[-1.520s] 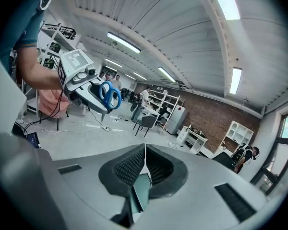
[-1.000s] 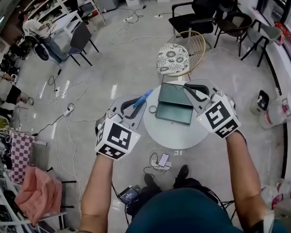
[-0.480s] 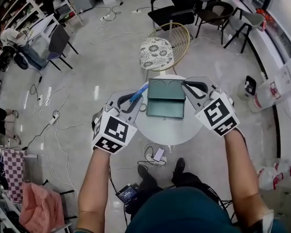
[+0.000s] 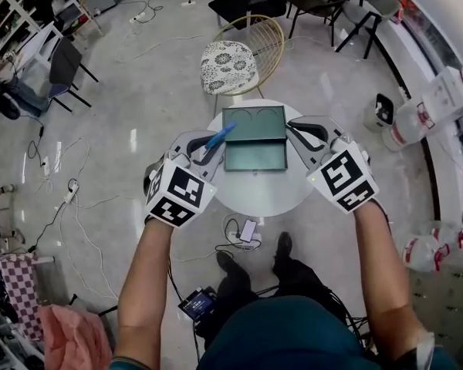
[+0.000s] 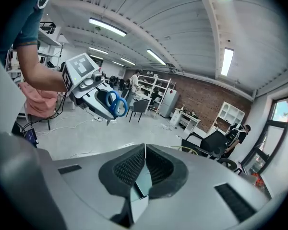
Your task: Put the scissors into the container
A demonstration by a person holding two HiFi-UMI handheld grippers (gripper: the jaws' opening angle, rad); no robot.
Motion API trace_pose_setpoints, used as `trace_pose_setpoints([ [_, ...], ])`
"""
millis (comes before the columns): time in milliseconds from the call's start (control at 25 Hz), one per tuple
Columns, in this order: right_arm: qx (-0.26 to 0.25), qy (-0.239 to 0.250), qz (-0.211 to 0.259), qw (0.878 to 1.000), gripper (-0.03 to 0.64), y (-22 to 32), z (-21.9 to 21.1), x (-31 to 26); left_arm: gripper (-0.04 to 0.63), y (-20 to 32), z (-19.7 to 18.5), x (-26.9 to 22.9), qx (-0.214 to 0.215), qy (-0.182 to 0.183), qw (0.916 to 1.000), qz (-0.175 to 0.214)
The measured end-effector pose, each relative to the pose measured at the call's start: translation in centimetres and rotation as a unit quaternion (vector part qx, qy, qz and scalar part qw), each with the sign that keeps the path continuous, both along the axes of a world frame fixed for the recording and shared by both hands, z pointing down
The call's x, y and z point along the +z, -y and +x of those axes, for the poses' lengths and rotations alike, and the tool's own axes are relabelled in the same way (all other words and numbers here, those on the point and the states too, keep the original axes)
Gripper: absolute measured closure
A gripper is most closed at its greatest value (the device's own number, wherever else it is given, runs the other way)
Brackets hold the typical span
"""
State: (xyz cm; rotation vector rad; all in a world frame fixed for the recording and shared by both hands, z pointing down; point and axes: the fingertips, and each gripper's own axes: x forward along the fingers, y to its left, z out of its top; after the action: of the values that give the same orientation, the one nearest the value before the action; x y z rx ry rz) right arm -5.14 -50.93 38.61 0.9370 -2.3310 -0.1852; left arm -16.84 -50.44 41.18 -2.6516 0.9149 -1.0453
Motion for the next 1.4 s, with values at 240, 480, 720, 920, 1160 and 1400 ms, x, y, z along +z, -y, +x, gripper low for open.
trace_pose_setpoints([
  [240, 0.006, -0.005, -0.025, 1.000, 0.578, 1.3, 0.8, 4.6, 0.543, 2.0, 1.1, 5.4, 0.007, 0.011, 0.9994, -0.032],
  [480, 0.006, -0.014, -0.050, 0.999, 0.578, 2.7, 1.9, 9.6, 0.543, 3.7, 2.3, 11.9, 0.012, 0.024, 0.9971, -0.072],
  [720, 0.014, -0.020, -0.078, 0.997, 0.578, 4.1, 3.4, 14.9, 0.543, 5.1, 3.4, 18.6, 0.018, 0.041, 0.9931, -0.109],
  [920, 0.022, -0.020, -0.097, 0.995, 0.578, 5.0, 4.6, 19.0, 0.543, 6.2, 4.2, 23.8, 0.022, 0.056, 0.9896, -0.131],
  [1160, 0.023, -0.015, -0.121, 0.992, 0.578, 5.6, 4.6, 23.4, 0.543, 7.7, 4.8, 28.9, 0.019, 0.061, 0.9862, -0.153],
  [1400, 0.024, -0.013, -0.147, 0.989, 0.578, 5.5, 5.3, 27.5, 0.543, 9.0, 5.5, 33.3, 0.013, 0.068, 0.9827, -0.171],
])
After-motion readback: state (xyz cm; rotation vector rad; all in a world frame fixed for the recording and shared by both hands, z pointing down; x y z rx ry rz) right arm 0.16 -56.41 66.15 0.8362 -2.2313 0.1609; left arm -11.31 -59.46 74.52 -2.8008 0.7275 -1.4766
